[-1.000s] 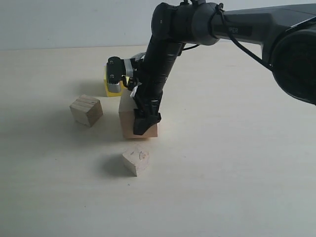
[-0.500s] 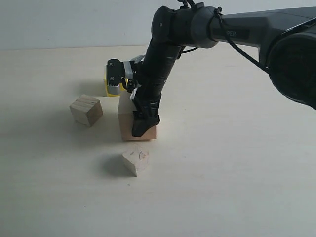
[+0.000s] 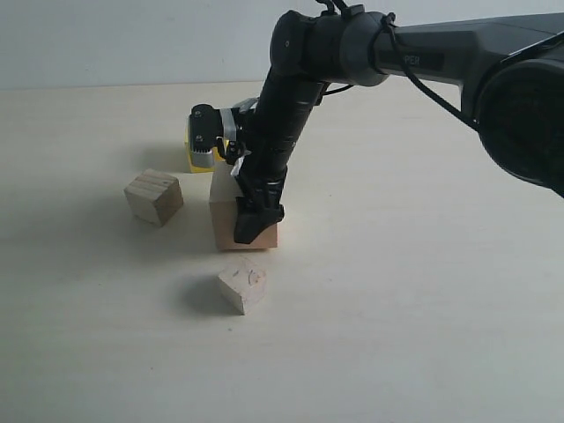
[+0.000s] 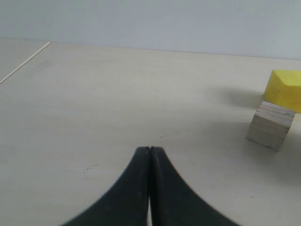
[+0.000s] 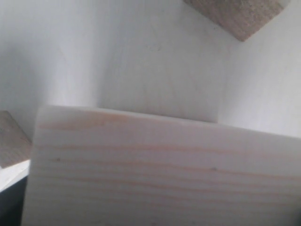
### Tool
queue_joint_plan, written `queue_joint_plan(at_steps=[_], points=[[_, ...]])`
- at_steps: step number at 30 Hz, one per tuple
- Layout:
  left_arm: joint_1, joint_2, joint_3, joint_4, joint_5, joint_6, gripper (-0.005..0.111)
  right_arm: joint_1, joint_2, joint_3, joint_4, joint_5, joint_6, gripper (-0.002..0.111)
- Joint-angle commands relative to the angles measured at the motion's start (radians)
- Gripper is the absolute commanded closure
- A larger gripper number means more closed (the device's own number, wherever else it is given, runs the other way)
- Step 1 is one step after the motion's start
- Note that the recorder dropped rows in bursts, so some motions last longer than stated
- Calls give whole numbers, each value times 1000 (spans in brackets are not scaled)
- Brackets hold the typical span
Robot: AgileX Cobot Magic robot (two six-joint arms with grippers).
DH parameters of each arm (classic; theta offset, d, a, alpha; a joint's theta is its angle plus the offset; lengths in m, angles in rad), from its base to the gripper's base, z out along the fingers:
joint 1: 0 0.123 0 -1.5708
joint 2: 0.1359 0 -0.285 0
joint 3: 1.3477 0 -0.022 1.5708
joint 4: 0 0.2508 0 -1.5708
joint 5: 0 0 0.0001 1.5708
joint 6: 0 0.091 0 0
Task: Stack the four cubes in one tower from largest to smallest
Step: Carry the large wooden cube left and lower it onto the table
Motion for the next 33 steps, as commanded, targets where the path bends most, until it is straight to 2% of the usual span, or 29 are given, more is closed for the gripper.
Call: queue_joint_plan(at_steps=[1, 10, 13, 20, 23, 33], points=[[-7, -6, 3, 2, -10, 0, 107, 1, 35, 10, 17, 5, 2, 108], [-7, -6, 3, 2, -10, 0, 107, 1, 35, 10, 26, 8, 66, 106], [-7, -6, 3, 2, -10, 0, 107, 1, 35, 10, 19, 7, 79, 95], [-7, -6, 3, 2, -10, 0, 107, 1, 35, 10, 9, 14, 73, 61], [-7, -6, 3, 2, -10, 0, 107, 1, 35, 10, -1, 14, 71, 55], [-7, -6, 3, 2, -10, 0, 107, 1, 35, 10, 3, 6, 78, 45]])
